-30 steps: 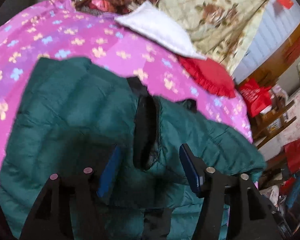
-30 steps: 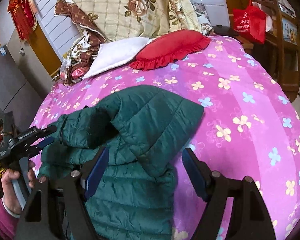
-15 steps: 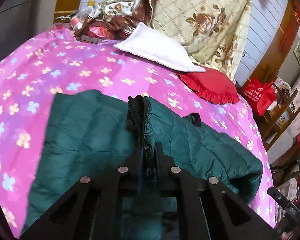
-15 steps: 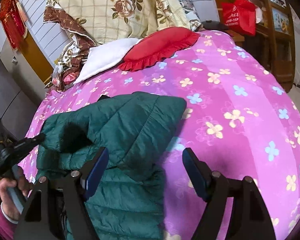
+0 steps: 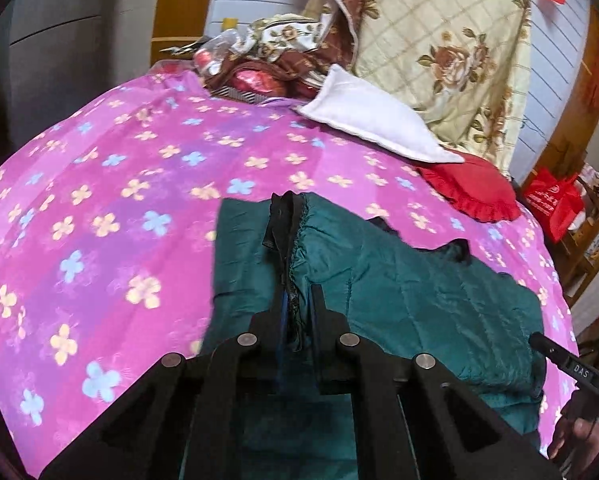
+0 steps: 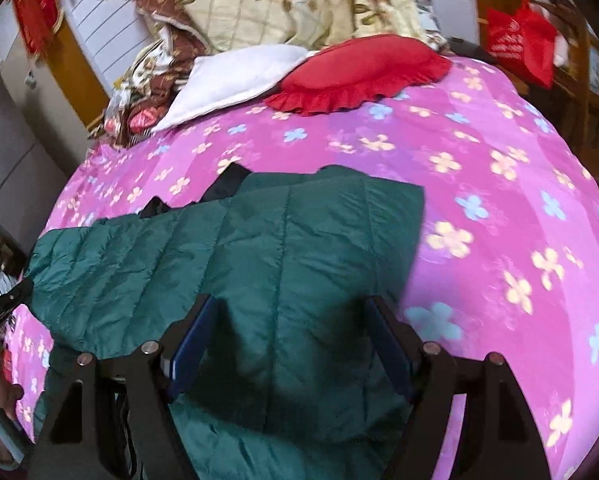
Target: Fold large clothes
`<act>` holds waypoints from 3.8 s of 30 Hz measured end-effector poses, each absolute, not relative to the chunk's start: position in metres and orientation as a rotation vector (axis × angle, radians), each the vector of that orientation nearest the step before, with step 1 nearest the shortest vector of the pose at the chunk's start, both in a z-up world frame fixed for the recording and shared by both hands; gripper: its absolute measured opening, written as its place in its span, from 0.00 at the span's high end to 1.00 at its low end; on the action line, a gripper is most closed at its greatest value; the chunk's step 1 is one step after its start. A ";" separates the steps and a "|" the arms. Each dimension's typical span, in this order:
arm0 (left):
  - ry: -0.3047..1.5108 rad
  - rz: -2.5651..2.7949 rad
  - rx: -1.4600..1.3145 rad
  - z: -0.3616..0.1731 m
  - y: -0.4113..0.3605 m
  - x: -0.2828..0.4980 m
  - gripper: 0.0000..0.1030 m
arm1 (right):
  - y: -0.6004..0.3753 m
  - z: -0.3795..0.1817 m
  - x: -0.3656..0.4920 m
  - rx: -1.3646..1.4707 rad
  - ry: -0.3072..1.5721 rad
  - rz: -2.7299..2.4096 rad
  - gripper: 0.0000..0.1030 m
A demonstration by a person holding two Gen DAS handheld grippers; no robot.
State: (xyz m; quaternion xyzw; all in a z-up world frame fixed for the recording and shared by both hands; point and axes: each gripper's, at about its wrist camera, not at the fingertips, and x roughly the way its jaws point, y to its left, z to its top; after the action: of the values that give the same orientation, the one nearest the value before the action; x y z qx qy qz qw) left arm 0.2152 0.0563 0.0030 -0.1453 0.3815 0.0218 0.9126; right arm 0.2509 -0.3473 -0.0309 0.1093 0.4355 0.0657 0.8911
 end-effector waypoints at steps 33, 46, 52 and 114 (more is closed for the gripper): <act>0.730 0.041 -0.193 0.015 0.033 0.211 0.86 | -0.341 -0.006 0.251 0.033 0.855 0.075 0.12; 0.866 0.083 -0.111 -0.034 0.016 0.242 0.86 | -0.377 -0.053 0.296 0.233 0.933 0.048 0.64; 0.874 0.054 -0.099 -0.042 0.009 0.248 0.86 | -0.361 -0.057 0.313 0.038 0.922 -0.048 0.71; 0.848 0.078 -0.092 -0.006 0.026 0.183 0.82 | -0.336 -0.013 0.188 0.071 0.894 0.056 0.19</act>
State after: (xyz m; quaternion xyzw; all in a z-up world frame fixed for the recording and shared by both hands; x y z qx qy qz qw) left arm 0.1833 0.0263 -0.0062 -0.0446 0.4111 0.0379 0.9097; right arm 0.1877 -0.3363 -0.0135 0.0345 0.4321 0.0269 0.9008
